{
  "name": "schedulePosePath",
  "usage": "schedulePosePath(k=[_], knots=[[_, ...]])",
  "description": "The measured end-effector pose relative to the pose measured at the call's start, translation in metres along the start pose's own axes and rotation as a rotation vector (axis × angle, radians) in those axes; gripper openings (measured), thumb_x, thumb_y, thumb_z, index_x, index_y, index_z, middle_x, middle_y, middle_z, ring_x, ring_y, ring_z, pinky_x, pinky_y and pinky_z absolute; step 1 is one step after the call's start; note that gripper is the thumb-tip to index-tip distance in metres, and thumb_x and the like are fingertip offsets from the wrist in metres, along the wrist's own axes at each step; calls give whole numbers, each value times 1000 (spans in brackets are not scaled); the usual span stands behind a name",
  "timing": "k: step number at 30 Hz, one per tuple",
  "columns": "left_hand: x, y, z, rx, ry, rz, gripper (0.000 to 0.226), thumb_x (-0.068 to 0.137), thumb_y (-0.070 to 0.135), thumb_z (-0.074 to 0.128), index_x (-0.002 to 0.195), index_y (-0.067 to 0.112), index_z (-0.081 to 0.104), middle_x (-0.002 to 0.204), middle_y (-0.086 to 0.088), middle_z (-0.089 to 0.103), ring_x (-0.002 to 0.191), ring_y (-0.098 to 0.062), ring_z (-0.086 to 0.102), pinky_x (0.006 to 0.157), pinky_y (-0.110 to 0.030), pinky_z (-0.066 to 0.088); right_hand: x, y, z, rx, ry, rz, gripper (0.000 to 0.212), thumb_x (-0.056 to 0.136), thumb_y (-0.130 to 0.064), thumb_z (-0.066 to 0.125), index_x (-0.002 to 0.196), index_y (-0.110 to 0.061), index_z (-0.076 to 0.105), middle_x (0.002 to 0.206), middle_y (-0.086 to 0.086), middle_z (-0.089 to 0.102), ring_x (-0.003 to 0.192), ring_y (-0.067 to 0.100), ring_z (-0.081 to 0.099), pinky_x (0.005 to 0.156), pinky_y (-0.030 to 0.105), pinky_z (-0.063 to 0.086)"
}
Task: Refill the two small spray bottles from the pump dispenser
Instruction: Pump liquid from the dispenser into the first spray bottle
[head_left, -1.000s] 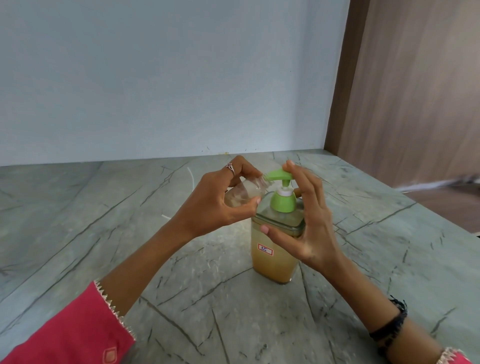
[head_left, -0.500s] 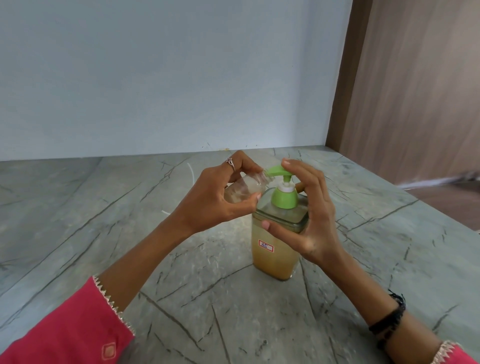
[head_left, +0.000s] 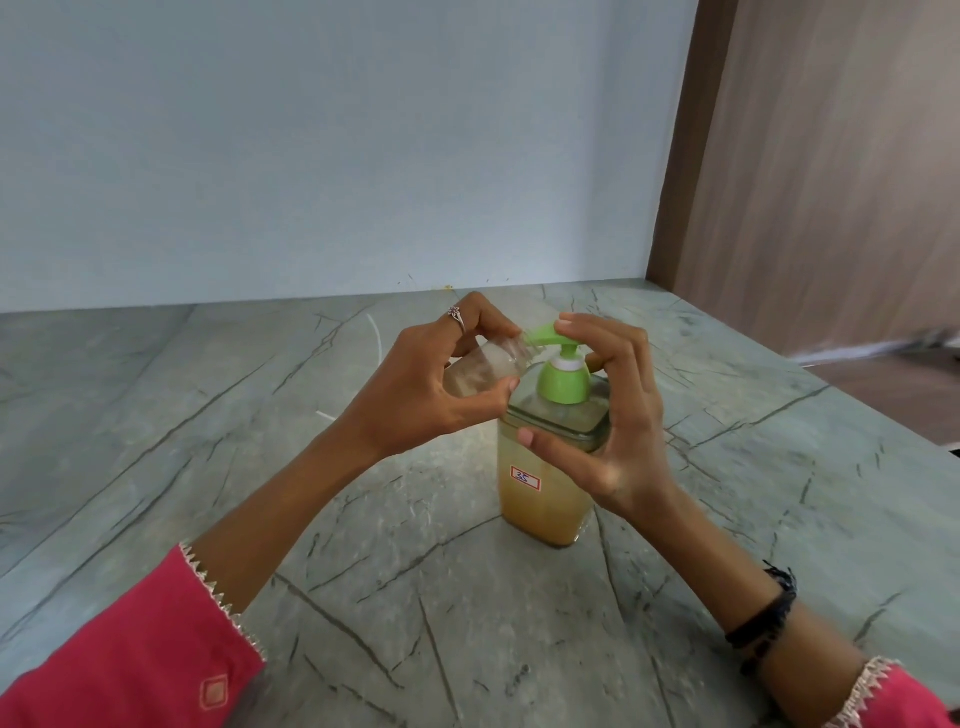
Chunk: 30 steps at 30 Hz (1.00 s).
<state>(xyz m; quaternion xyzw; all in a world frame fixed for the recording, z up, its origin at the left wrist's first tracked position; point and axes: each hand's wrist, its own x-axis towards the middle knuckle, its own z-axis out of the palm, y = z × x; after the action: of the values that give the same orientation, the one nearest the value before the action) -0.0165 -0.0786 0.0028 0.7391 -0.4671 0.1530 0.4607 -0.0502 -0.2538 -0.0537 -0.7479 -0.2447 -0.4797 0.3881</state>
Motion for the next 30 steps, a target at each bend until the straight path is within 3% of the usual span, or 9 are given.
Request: schedulePosePath(k=[5, 7, 10, 15, 22, 25, 28, 30], knots=[[0, 3, -2, -12, 6, 6, 26, 72, 31, 62, 94, 34, 49, 92, 10, 65, 79, -7, 64, 68, -5, 43, -3, 1, 0, -20, -24, 0, 80, 73, -41, 69, 141, -20, 32, 143, -24, 30, 129, 1, 41, 86, 20, 49], [1, 3, -3, -8, 4, 13, 26, 72, 31, 62, 94, 33, 49, 92, 9, 65, 80, -5, 63, 69, -5, 43, -3, 1, 0, -22, -35, 2, 85, 75, -40, 69, 145, -18, 27, 149, -19, 28, 133, 5, 40, 92, 24, 49], [1, 3, -4, -8, 7, 14, 26, 72, 31, 62, 94, 33, 50, 92, 8, 66, 79, -8, 64, 70, -7, 44, -3, 0, 0, -34, -50, -17, 85, 76, -38, 68, 146, -14, 26, 152, -5, 28, 139, 7, 34, 102, 19, 40], [1, 4, -4, 17, 6, 27, 26, 72, 30, 62, 94, 35, 49, 92, 8, 65, 78, -9, 63, 67, -5, 43, 0, -1, -1, -9, -42, -4, 77, 72, -39, 70, 138, -22, 35, 141, -23, 31, 126, 0, 43, 84, 16, 47], [0, 3, -3, 75, -16, 12, 27, 70, 36, 62, 94, 38, 50, 90, 29, 60, 71, -3, 58, 66, -4, 41, 0, -1, 1, 1, -16, 13, 65, 68, -39, 70, 123, -20, 44, 123, -13, 39, 112, -9, 45, 77, 11, 44], [-1, 2, -3, 64, -19, 8, 27, 70, 37, 62, 94, 39, 50, 93, 29, 60, 76, -10, 61, 67, -6, 44, 0, -1, 1, 4, -6, 20, 62, 68, -39, 70, 121, -19, 45, 118, -11, 41, 110, -9, 46, 75, 13, 45], [0, 4, -3, 34, -17, 10, 28, 71, 34, 65, 95, 37, 50, 90, 29, 60, 76, -6, 61, 65, -6, 44, 0, -2, 1, -12, -11, 5, 64, 70, -40, 69, 125, -20, 43, 124, -10, 41, 114, -8, 44, 72, 17, 49], [1, 5, -4, 29, -14, 11, 30, 71, 29, 68, 95, 35, 50, 88, 29, 61, 74, -1, 60, 65, -5, 42, -1, -2, 0, -25, -25, 0, 70, 72, -41, 68, 132, -22, 38, 135, -21, 34, 120, -5, 43, 75, 18, 50]])
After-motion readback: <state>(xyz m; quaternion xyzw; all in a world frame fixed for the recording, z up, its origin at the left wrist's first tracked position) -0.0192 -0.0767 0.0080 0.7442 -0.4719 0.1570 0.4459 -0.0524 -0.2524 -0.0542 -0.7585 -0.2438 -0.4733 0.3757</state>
